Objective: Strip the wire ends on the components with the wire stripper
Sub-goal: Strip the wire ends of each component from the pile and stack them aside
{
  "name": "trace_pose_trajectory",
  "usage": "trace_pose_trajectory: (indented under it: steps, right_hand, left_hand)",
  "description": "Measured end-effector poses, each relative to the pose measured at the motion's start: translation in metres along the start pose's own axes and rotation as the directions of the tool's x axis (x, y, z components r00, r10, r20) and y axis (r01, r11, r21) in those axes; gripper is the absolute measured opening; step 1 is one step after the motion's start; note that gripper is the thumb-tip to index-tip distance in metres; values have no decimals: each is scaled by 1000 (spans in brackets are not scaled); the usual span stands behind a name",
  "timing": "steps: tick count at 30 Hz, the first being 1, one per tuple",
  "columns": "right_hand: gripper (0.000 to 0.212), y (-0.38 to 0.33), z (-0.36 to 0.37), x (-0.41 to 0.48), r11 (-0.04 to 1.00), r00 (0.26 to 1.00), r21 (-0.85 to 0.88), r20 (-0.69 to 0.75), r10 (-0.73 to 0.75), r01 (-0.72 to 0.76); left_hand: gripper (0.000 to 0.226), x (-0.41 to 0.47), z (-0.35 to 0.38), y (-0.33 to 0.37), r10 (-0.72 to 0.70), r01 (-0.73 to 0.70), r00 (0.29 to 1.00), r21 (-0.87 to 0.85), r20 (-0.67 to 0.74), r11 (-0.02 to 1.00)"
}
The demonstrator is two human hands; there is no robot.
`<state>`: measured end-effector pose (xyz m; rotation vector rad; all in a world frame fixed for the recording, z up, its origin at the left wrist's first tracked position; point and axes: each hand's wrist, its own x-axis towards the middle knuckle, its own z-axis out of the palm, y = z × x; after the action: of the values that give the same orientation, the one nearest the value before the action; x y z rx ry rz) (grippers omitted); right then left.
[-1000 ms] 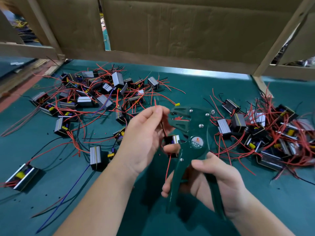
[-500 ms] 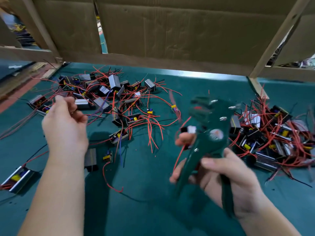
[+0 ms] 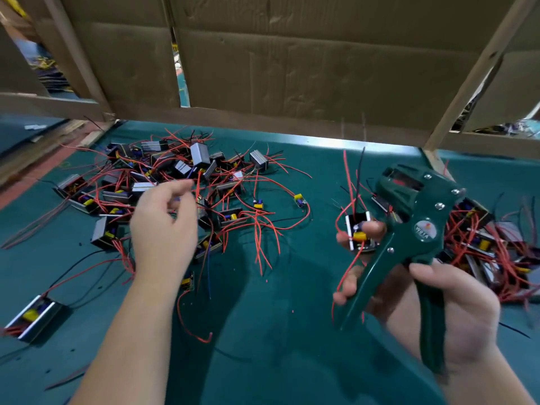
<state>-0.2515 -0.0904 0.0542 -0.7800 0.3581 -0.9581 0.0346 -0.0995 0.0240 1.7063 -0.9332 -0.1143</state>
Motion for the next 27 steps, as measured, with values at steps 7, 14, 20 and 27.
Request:
trace_pose_trajectory:
  steps: [7, 14, 20, 27]
  right_hand:
    - [50, 18, 6, 3, 921, 953, 257, 150, 262, -293]
    - [44, 27, 12, 3, 898, 907, 132, 94, 410, -419]
    - [61, 43, 4, 1, 923, 905, -177, 203, 374, -341]
    - [63, 37, 8, -1, 944, 944, -201, 151, 293, -261]
  left_hand:
    - [18, -28, 17, 36, 50, 201, 910, -543, 412, 815]
    - [34, -38, 18, 44, 232, 159, 885, -732, 403, 663]
    - [6, -34, 15, 44, 121, 151, 944, -726, 308, 671]
    - [20, 1, -8, 23, -340, 349, 918, -821, 202, 453]
